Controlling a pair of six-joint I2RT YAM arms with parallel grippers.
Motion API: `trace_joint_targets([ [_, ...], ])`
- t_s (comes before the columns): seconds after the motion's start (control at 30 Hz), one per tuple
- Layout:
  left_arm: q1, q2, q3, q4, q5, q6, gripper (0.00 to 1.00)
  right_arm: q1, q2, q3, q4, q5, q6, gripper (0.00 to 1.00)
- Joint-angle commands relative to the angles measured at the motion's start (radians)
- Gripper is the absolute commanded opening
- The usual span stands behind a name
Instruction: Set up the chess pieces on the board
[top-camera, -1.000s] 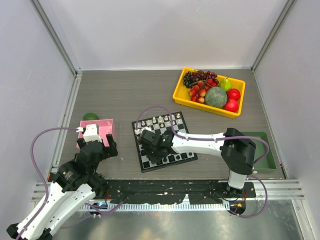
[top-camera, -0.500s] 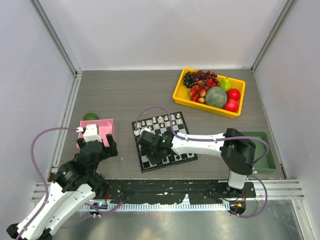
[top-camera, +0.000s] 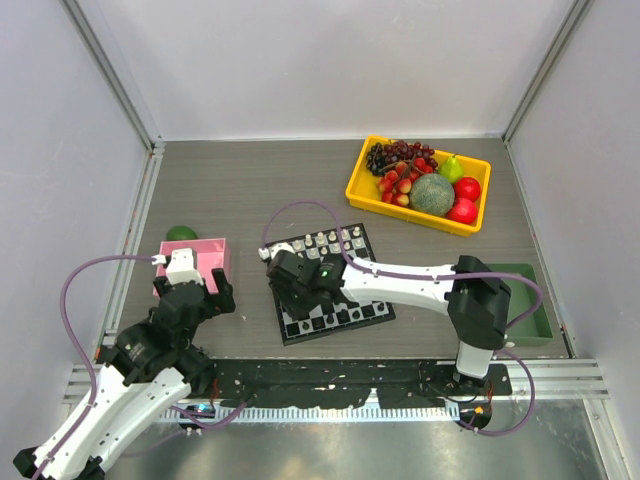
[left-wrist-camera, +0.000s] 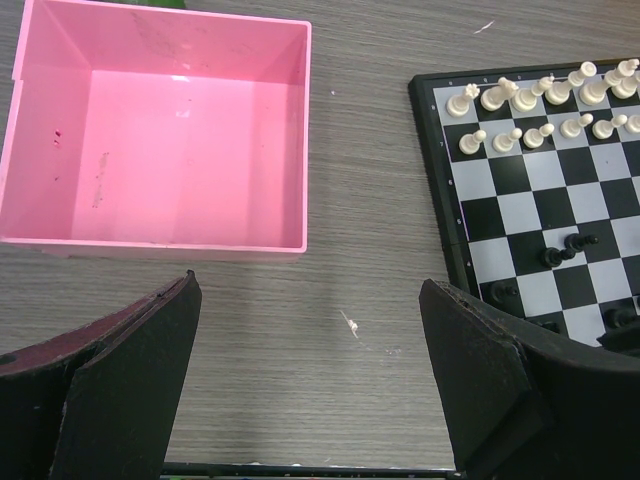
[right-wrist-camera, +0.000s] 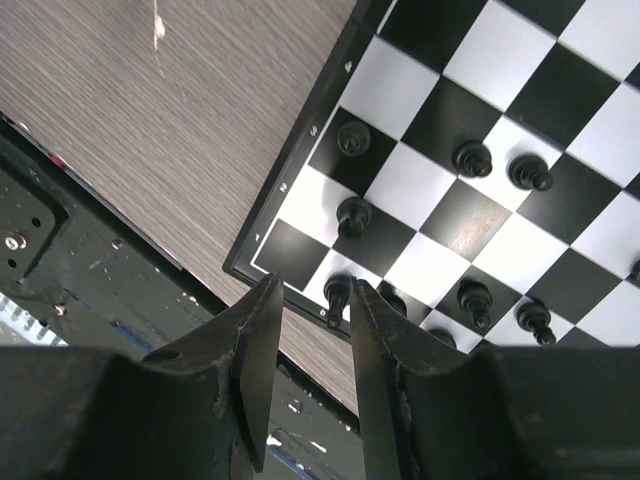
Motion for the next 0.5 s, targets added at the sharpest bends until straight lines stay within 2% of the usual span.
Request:
trace_joint_targets([
  [0.0, -0.002, -0.01, -0.001, 0.039, -0.02, 0.007, 0.99, -0.013, 0.035, 0.077, 0.005, 0.046, -0.024, 0.4],
  [0.47, -0.002, -0.011, -0.001, 0.037, -0.023, 0.004, 0.99, -0.035, 0.107, 0.105, 0.004, 0.018, -0.036, 0.41],
])
